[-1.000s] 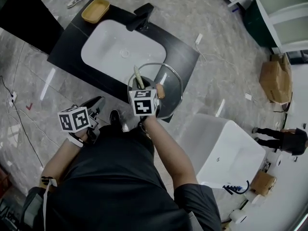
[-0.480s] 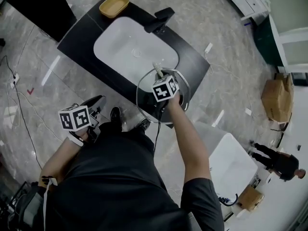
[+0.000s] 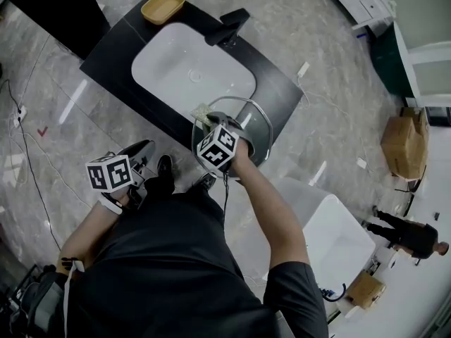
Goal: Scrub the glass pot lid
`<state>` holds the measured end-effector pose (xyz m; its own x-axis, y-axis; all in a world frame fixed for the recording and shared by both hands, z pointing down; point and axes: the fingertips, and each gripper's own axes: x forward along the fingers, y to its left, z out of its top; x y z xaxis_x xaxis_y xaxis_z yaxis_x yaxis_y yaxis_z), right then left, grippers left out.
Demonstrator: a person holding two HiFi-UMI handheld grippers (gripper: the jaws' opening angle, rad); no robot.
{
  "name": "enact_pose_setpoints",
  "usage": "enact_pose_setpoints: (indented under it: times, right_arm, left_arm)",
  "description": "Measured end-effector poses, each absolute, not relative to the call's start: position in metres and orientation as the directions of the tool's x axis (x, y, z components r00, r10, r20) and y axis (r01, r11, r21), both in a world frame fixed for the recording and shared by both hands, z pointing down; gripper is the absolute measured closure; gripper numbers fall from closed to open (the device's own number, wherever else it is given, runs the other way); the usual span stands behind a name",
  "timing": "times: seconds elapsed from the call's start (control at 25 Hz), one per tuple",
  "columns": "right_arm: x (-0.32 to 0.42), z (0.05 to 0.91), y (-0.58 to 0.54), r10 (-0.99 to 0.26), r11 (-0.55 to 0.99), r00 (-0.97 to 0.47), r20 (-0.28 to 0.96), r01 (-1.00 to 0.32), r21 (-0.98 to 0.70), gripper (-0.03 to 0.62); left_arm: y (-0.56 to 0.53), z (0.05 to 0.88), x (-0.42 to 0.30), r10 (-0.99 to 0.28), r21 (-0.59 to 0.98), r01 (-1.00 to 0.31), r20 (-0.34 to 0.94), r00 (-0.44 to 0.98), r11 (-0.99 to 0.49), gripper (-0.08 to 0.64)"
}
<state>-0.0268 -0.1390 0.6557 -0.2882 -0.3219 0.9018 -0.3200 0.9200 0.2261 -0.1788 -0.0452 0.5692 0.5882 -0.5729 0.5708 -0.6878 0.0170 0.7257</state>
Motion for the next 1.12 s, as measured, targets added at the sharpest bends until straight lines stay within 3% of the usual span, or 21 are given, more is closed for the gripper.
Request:
enact_pose_setpoints:
  times: [0.28, 0.6, 0.72, 0.84, 0.96, 1.12]
  right_arm:
    - [-0.036, 0.653, -0.061, -0.143, 0.988, -0.440, 0.887, -0.011, 0.153, 0.528]
    - [-0.028, 0.651, -0.004, -0.024, 0.999, -0.487, 0.873, 0.025, 0.041, 0.528]
    - [-0.024, 0.644, 0.015, 0.036, 0.998, -0.531, 0.847, -0.028, -0.060, 0.528]
    - [-0.017, 0.613, 0.019, 0.032, 0.970, -0.655, 0.755, -0.161, -0.182, 0.528]
    - [-0.001, 0.564, -0.005, -0.114, 0.908, -0.764, 0.635, -0.340, -0.246, 0.528]
    - [0.031, 0.508, -0.041, -0.375, 0.757, -0.803, 0.464, -0.554, -0.346, 0.528]
  left_arm:
    - [-0.041, 0.566, -0.146, -0.559, 0.715, -0.699, 0.578, 0.595, -0.004, 0.489]
    - [-0.038, 0.558, -0.113, -0.561, 0.714, -0.700, 0.569, 0.602, -0.027, 0.489]
    - [-0.038, 0.556, -0.105, -0.563, 0.706, -0.707, 0.570, 0.599, -0.037, 0.489]
    - [-0.040, 0.547, -0.092, -0.565, 0.699, -0.712, 0.565, 0.601, -0.058, 0.489]
    - [-0.050, 0.532, -0.079, -0.574, 0.701, -0.707, 0.543, 0.612, -0.091, 0.489]
    - [-0.064, 0.512, -0.061, -0.580, 0.703, -0.694, 0.505, 0.640, -0.154, 0.489]
